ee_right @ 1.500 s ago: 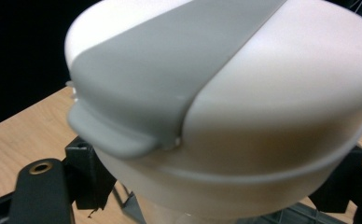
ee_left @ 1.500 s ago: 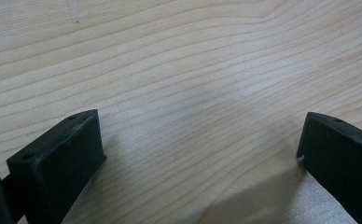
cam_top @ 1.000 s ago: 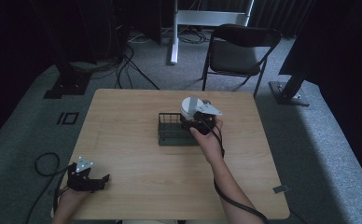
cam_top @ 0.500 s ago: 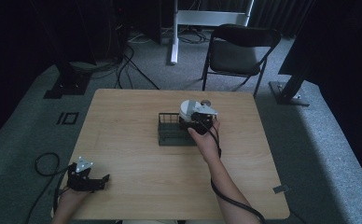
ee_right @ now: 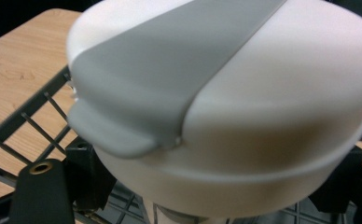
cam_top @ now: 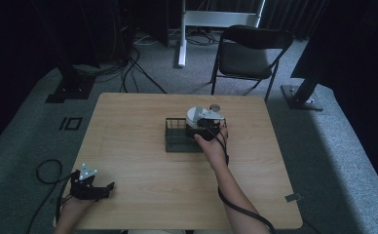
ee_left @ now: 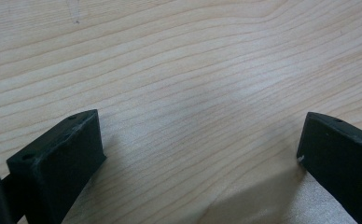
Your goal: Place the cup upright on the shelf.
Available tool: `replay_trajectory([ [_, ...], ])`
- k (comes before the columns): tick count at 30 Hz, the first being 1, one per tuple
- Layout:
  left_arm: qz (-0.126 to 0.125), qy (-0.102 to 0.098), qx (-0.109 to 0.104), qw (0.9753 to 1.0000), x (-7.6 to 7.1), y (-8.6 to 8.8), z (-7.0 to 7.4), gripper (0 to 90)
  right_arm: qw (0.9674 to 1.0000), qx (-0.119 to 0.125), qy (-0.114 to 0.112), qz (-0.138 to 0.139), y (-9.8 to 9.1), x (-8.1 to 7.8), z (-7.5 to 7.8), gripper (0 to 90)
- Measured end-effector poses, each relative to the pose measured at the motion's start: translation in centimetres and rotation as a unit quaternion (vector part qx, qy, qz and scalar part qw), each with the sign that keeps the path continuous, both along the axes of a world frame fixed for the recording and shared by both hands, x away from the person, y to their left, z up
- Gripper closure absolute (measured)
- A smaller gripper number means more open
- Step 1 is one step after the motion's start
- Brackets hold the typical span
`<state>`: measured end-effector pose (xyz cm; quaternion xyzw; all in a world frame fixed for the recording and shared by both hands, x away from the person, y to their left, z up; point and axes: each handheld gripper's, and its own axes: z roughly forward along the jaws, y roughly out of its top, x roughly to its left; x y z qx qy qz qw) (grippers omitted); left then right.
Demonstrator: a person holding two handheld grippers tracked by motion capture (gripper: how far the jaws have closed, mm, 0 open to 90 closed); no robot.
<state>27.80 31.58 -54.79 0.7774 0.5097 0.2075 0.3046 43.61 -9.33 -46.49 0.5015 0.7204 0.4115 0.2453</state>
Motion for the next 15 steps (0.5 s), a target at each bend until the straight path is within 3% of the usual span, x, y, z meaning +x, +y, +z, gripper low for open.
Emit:
replay_trajectory([
  [15,0.0,0.0,0.0,1.0,0.0,0.0,0.0,0.6,0.9998,-0.015,0.007,0.004,0.27,0.34,-0.13,18.4],
])
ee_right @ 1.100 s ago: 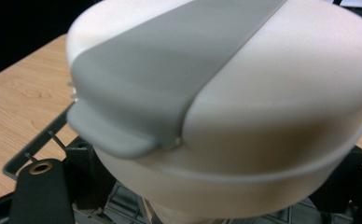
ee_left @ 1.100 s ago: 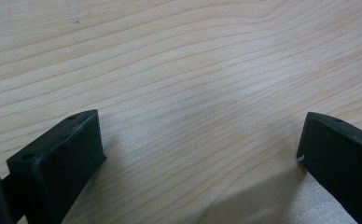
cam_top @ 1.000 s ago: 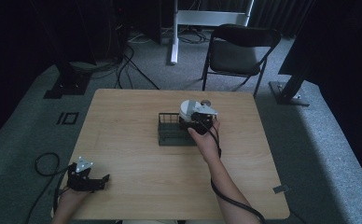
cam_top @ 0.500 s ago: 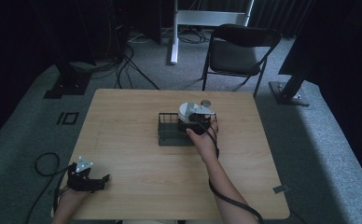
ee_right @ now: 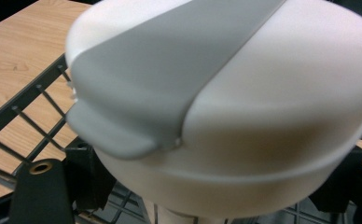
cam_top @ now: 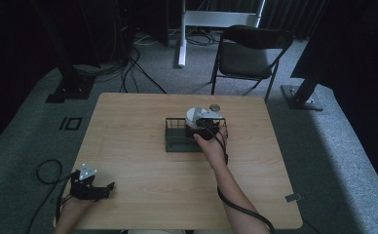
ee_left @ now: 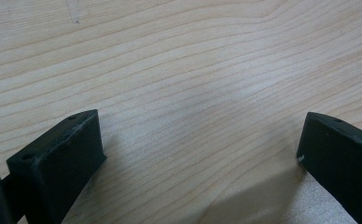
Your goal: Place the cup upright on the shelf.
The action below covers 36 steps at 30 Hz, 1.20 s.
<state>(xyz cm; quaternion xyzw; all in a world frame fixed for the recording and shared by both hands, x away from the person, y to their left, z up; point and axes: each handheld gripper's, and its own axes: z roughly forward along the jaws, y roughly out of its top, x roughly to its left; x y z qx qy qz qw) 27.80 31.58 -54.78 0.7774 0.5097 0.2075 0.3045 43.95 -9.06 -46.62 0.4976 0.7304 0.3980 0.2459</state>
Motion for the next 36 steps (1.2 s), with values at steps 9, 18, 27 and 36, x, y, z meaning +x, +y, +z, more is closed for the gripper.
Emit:
replay_trajectory([
  [9,0.0,0.0,0.0,1.0,0.0,0.0,0.0,0.6,0.9999,0.009,-0.008,-0.006,0.0,-0.3,-0.3,17.8],
  [18,0.0,0.0,0.0,1.0,0.0,0.0,0.0,0.5,0.9994,0.028,0.001,0.019,-0.5,-0.6,-0.3,12.1],
  [27,0.0,0.0,0.0,1.0,0.0,0.0,0.0,0.6,0.9993,0.029,-0.003,0.024,-0.7,-1.0,-0.3,12.1],
  [36,0.0,0.0,0.0,1.0,0.0,0.0,0.0,0.5,0.9987,0.037,-0.015,0.033,-1.0,-1.5,-0.4,12.0],
])
